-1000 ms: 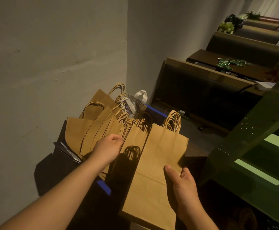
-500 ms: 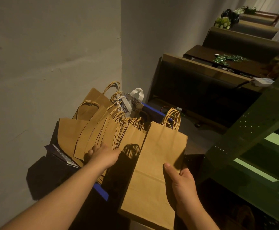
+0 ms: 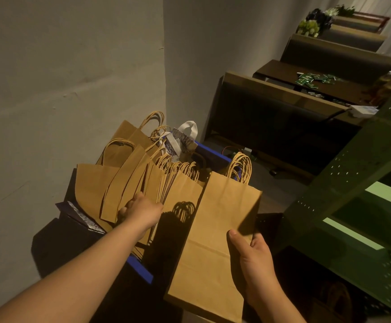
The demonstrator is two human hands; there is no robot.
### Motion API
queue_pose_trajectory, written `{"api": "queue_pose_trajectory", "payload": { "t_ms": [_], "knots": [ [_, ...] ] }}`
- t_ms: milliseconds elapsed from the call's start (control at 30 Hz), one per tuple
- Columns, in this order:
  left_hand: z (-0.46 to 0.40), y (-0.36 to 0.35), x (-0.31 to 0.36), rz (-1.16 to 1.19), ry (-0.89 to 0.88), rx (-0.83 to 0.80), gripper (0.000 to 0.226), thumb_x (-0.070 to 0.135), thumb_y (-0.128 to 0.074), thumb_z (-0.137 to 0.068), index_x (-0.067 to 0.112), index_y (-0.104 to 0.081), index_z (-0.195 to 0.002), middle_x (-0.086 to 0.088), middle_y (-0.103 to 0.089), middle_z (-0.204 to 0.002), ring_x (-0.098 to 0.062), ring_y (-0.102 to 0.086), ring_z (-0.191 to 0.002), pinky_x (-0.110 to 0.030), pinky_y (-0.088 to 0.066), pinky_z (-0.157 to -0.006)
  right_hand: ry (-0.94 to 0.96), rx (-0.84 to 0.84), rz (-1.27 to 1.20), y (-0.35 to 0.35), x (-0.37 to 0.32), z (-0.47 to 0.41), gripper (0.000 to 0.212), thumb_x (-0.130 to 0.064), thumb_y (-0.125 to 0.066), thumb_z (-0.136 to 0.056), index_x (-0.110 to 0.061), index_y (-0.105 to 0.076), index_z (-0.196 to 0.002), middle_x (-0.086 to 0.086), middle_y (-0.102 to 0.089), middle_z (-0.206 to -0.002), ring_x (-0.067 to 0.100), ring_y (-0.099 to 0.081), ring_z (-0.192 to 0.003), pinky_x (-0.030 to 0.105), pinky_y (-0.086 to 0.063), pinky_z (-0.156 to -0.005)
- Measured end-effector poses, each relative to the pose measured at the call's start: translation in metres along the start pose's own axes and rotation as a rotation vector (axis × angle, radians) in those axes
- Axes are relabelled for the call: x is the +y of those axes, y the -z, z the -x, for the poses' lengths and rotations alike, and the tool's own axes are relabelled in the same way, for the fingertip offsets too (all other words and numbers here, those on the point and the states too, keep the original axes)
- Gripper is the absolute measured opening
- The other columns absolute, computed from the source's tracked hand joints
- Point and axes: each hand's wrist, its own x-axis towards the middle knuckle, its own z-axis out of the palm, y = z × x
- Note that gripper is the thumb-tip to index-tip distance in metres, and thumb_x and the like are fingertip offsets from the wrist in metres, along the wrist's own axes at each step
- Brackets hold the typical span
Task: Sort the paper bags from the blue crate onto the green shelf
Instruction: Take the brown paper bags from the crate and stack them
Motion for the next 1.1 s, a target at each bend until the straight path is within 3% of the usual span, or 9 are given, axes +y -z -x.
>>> {"api": "queue_pose_trajectory", "payload": {
  "t_ms": [133, 333, 467, 633, 733, 833, 933, 1033, 1100],
  "knots": [
    [-0.001, -0.003, 0.001, -0.046, -0.068, 0.002, 0.063, 0.021, -0.065, -0.096, 0.015, -0.039, -0.153, -0.015, -0.044, -0.149, -0.036, -0.047, -0.132, -0.048, -0.047, -0.106, 0.009, 0.002, -0.021, 0.003, 0.003, -0.001, 0.026, -0.02, -0.07, -0.094, -0.012, -0.062, -0.117, 0.009, -0.075, -0.101, 0.024, -0.074, -0.084, 0.028, -0.051, -0.062],
    [-0.003, -0.003, -0.003, -0.104, -0.124, 0.026, 0.063, -0.002, -0.06, -0.094, 0.013, -0.039, -0.151, -0.013, -0.056, -0.133, -0.027, -0.059, -0.102, -0.036, -0.055, -0.078, 0.014, -0.016, -0.051, 0.006, 0.009, -0.002, 0.025, -0.019, -0.07, -0.094, -0.014, -0.063, -0.117, 0.004, -0.079, -0.094, 0.022, -0.077, -0.08, 0.032, -0.054, -0.066],
    [-0.002, 0.007, -0.004, -0.209, -0.207, 0.087, 0.06, 0.003, -0.061, -0.096, 0.012, -0.041, -0.151, -0.012, -0.061, -0.129, -0.027, -0.062, -0.108, -0.033, -0.049, -0.076, 0.026, -0.019, -0.058, 0.007, 0.011, -0.002, 0.027, -0.019, -0.07, -0.094, -0.014, -0.062, -0.12, 0.003, -0.079, -0.095, 0.021, -0.078, -0.083, 0.034, -0.055, -0.07],
    [0.008, 0.036, 0.002, -0.197, -0.328, 0.216, 0.046, 0.013, -0.048, -0.105, 0.011, -0.043, -0.151, -0.014, -0.064, -0.128, -0.03, -0.063, -0.11, -0.042, -0.054, -0.089, 0.026, -0.029, -0.07, 0.007, 0.006, 0.001, 0.025, -0.018, -0.069, -0.095, -0.014, -0.062, -0.118, 0.003, -0.079, -0.092, 0.018, -0.077, -0.078, 0.028, -0.053, -0.065],
    [0.016, 0.059, 0.002, -0.089, -0.39, 0.253, 0.043, 0.023, -0.045, -0.106, 0.016, -0.045, -0.149, -0.007, -0.067, -0.122, -0.021, -0.064, -0.094, -0.038, -0.055, -0.075, 0.036, -0.03, -0.075, 0.005, 0.001, 0.003, 0.023, -0.019, -0.069, -0.095, -0.014, -0.061, -0.116, 0.005, -0.076, -0.098, 0.02, -0.076, -0.08, 0.026, -0.052, -0.063],
    [0.035, 0.072, 0.001, 0.068, -0.471, 0.185, 0.041, 0.025, -0.048, -0.107, 0.021, -0.046, -0.148, 0.006, -0.064, -0.114, -0.002, -0.055, -0.082, -0.022, -0.041, -0.061, 0.049, -0.041, -0.078, 0.003, -0.004, 0.005, 0.023, -0.022, -0.069, -0.095, -0.015, -0.059, -0.114, 0.005, -0.073, -0.102, 0.019, -0.072, -0.083, 0.024, -0.049, -0.062],
    [0.055, 0.077, -0.002, 0.269, -0.499, 0.084, 0.037, 0.026, -0.051, -0.106, 0.025, -0.049, -0.143, 0.014, -0.062, -0.111, -0.001, -0.059, -0.091, -0.022, -0.046, -0.067, 0.072, -0.068, -0.105, 0.001, -0.008, 0.004, 0.022, -0.022, -0.07, -0.093, -0.018, -0.057, -0.11, 0.004, -0.072, -0.103, 0.018, -0.072, -0.085, 0.025, -0.05, -0.064],
    [0.072, 0.07, -0.01, 0.417, -0.463, -0.004, 0.037, 0.029, -0.054, -0.105, 0.03, -0.049, -0.142, 0.012, -0.066, -0.121, -0.011, -0.066, -0.103, -0.033, -0.057, -0.077, 0.111, -0.111, -0.132, 0.002, -0.012, 0.007, 0.02, -0.022, -0.07, -0.092, -0.024, -0.056, -0.107, 0.001, -0.072, -0.102, 0.017, -0.074, -0.082, 0.021, -0.05, -0.063],
    [0.079, 0.06, -0.017, 0.46, -0.424, -0.045, 0.043, 0.03, -0.055, -0.104, 0.031, -0.047, -0.147, 0.008, -0.063, -0.137, -0.015, -0.065, -0.117, -0.044, -0.058, -0.094, 0.141, -0.154, -0.164, 0.001, -0.014, 0.008, 0.028, -0.02, -0.069, -0.091, -0.022, -0.057, -0.117, 0.0, -0.077, -0.099, 0.014, -0.077, -0.083, 0.018, -0.055, -0.06]
  ]
}}
